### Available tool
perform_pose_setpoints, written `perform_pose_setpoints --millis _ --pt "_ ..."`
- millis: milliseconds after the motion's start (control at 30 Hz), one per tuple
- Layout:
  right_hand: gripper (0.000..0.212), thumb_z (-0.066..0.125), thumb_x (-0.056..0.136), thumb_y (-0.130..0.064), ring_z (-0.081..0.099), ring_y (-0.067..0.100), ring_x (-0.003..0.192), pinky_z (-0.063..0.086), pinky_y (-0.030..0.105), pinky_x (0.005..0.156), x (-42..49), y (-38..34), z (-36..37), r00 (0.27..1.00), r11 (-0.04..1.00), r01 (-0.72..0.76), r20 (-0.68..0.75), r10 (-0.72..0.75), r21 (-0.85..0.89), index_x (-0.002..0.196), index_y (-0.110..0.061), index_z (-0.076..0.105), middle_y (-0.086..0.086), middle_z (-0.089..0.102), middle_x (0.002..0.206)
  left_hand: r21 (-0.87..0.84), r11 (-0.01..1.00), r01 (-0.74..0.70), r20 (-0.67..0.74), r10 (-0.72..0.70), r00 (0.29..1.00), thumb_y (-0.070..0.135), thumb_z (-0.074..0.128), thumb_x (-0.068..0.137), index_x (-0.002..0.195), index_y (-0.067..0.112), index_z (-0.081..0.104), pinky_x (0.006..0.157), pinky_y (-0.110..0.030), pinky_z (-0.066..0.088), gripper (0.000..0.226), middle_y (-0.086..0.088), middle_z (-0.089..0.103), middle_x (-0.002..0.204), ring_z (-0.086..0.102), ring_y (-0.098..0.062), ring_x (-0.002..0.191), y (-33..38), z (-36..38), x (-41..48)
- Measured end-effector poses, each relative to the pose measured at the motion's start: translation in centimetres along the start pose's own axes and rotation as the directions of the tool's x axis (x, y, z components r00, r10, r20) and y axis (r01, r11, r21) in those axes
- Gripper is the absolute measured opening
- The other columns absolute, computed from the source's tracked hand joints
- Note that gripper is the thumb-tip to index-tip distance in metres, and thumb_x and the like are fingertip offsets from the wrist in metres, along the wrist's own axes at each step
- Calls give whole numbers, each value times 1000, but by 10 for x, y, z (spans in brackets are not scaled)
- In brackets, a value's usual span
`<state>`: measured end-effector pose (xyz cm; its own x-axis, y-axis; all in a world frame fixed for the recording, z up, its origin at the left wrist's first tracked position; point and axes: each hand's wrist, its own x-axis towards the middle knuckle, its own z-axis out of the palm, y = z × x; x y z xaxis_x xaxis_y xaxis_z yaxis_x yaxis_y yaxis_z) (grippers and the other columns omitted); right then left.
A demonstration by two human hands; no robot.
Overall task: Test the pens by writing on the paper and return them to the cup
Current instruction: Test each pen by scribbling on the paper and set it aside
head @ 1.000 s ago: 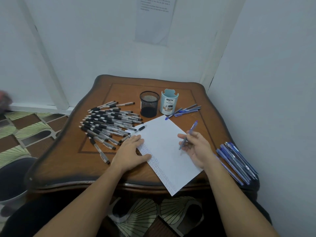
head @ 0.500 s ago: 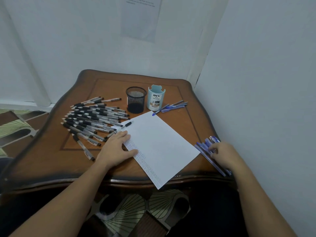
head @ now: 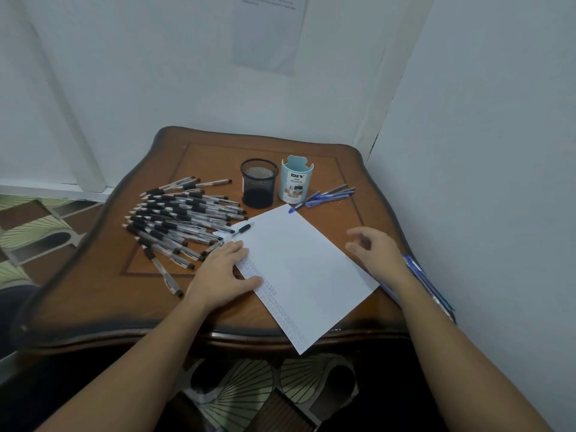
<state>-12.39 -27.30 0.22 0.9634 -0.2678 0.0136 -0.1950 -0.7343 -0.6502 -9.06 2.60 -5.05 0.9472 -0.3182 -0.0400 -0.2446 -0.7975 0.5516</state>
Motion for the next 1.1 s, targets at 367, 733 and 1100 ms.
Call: perform_pose_setpoints --millis 367,733,1100 --pt "50 54 99 -8 45 29 133 42 39 111 128 -30 84 977 951 147 187 -98 -271 143 -31 50 4 42 150 23 1000 -5 26 5 1000 69 58 77 150 23 34 117 -31 14 90 7 20 160 14 -13 147 -3 -1 4" --pt "11 61 97 -20 36 28 130 45 37 102 130 -38 99 908 816 415 131 -398 -403 106 -25 66 9 40 132 17 1000 -6 14 5 1000 63 62 82 150 27 34 118 -31 12 82 10 20 160 13 -10 147 -5 2 8" --pt "24 35 107 -25 51 16 107 43 29 83 75 -79 82 850 845 526 -17 -527 96 129 -20 46 1 54 121 5 1000 -11 1 11 1000 60 64 82 149 25 36 117 -30 13 80 8 21 160 15 -12 147 -3 0 5"
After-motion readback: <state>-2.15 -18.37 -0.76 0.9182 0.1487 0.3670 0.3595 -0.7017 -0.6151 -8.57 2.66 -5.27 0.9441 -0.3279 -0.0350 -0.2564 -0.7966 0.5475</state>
